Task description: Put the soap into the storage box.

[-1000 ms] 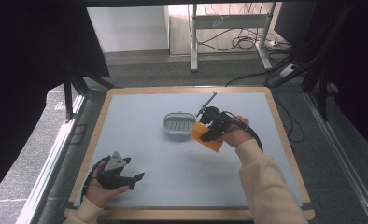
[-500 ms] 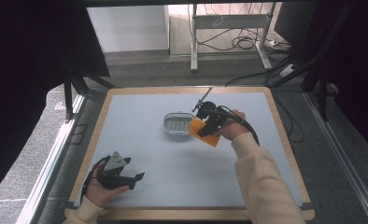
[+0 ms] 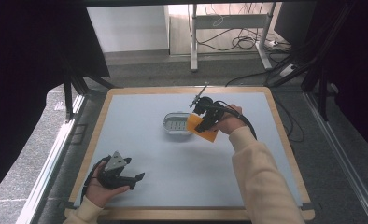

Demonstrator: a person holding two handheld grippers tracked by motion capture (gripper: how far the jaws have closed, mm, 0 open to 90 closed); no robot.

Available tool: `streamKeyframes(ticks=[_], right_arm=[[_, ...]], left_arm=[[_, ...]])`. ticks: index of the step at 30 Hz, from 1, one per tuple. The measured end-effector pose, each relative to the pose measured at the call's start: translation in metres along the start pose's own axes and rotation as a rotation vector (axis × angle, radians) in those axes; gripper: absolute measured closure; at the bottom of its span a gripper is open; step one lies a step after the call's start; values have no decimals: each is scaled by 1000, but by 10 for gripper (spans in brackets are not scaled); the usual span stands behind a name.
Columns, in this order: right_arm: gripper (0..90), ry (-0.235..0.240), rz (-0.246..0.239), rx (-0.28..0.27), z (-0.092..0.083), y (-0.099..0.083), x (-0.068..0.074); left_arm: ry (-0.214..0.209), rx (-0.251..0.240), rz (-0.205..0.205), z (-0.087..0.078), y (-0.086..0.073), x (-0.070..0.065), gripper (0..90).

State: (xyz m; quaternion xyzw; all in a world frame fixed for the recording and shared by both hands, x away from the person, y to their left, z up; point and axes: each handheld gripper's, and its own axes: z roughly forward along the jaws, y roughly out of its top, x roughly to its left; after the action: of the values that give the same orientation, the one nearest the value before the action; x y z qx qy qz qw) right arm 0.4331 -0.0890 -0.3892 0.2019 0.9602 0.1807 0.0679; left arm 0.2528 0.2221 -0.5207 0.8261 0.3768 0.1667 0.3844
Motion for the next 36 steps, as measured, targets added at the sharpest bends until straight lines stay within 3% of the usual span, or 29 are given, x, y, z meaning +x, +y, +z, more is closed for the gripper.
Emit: streamKeyframes(ticks=[21,36], right_arm=[[614,8,-48,3,7,26,-10],[614,26,-49,3,21,36,-24]], left_arm=[[-6,9,-1,2,-1,0,204],[-10,10,-7,1,-1,1,205]])
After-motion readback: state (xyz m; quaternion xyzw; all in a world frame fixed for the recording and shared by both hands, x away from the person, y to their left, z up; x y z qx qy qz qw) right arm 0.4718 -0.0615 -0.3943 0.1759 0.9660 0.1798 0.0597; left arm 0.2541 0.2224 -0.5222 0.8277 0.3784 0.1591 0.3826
